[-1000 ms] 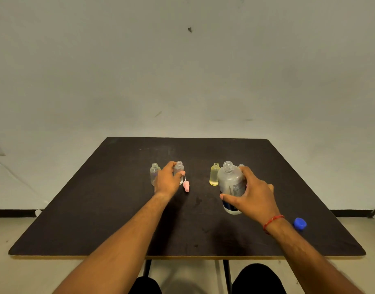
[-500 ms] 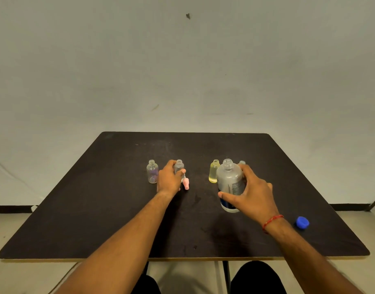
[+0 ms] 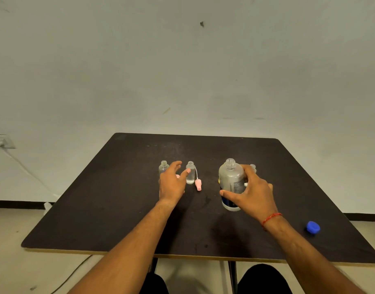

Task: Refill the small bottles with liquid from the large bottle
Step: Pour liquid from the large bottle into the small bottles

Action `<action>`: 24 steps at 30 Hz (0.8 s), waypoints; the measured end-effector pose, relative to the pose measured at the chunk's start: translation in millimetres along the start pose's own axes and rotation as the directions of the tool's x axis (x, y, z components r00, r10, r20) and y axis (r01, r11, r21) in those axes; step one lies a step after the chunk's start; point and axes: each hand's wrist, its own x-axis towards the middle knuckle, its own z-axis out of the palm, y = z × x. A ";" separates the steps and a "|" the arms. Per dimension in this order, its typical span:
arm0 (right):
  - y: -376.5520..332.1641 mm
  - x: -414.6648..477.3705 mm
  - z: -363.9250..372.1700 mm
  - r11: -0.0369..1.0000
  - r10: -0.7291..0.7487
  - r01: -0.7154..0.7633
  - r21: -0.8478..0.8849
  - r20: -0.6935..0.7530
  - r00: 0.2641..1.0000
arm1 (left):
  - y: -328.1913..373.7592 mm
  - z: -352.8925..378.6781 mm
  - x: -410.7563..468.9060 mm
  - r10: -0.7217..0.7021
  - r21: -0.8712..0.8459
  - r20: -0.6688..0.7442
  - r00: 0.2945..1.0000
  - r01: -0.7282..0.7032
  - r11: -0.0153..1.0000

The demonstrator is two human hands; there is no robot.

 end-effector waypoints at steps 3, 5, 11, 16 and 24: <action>-6.6 -0.3 3.9 1.000 0.002 -0.002 0.004 0.012 1.000 | -5.8 -14.7 -7.8 0.032 0.005 -0.102 0.994 -0.031 0.999; -11.1 -2.0 6.2 1.000 -0.006 0.005 0.010 0.015 1.000 | -5.6 -26.1 -13.5 0.044 0.005 -0.150 0.988 -0.044 0.999; -24.0 -5.7 7.7 0.999 -0.034 0.034 0.025 0.018 0.999 | -8.1 -51.4 -16.0 0.032 0.054 -0.221 0.975 -0.020 0.998; -29.7 -7.0 11.0 0.999 -0.047 0.047 0.006 0.013 0.999 | -23.6 -54.3 8.6 -0.081 0.140 -0.104 0.991 0.095 0.986; -26.7 -6.9 11.2 0.999 -0.033 0.033 -0.009 0.000 0.999 | -37.1 -43.0 29.6 -0.185 0.170 0.042 0.982 0.175 0.970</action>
